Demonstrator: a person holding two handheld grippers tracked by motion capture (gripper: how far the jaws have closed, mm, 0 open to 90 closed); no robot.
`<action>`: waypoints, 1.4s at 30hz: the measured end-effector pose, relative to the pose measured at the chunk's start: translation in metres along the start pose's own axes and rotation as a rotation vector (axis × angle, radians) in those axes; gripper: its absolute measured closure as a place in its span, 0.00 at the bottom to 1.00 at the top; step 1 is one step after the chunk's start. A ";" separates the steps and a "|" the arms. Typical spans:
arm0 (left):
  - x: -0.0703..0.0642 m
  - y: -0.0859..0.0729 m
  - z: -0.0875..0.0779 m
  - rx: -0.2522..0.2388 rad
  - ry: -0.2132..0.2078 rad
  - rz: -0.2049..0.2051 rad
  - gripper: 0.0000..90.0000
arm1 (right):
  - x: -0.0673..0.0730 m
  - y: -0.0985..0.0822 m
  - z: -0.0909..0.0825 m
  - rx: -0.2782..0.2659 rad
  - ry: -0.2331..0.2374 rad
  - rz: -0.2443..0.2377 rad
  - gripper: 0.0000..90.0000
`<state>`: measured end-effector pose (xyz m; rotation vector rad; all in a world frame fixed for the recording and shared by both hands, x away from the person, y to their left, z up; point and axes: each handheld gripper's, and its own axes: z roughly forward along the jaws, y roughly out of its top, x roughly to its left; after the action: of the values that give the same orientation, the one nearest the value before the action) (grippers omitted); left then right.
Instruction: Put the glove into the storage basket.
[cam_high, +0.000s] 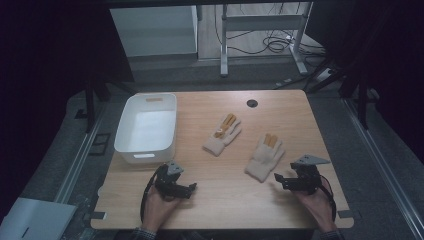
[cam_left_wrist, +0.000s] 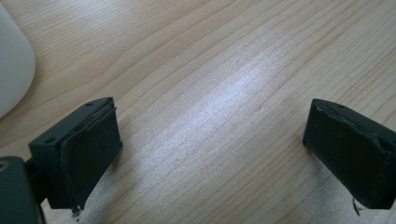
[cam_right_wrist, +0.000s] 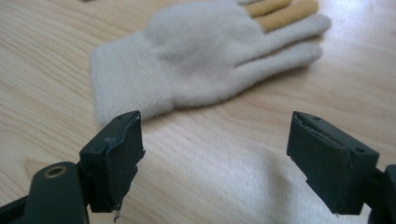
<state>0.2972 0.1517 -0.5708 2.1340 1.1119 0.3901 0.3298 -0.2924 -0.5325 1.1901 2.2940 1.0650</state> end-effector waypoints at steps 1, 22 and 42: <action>0.000 0.000 0.000 0.000 0.000 0.001 0.04 | 0.000 0.002 0.001 0.001 0.001 -0.002 0.21; 0.000 0.000 0.000 0.000 0.000 0.002 0.04 | 0.001 0.042 0.031 0.027 0.011 -0.054 0.27; 0.000 0.000 0.000 0.000 0.000 0.002 0.04 | -0.006 0.066 0.078 0.076 0.046 -0.077 0.24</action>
<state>0.2973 0.1518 -0.5707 2.1355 1.1100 0.3911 0.4152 -0.2369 -0.5346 1.1065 2.4144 0.9958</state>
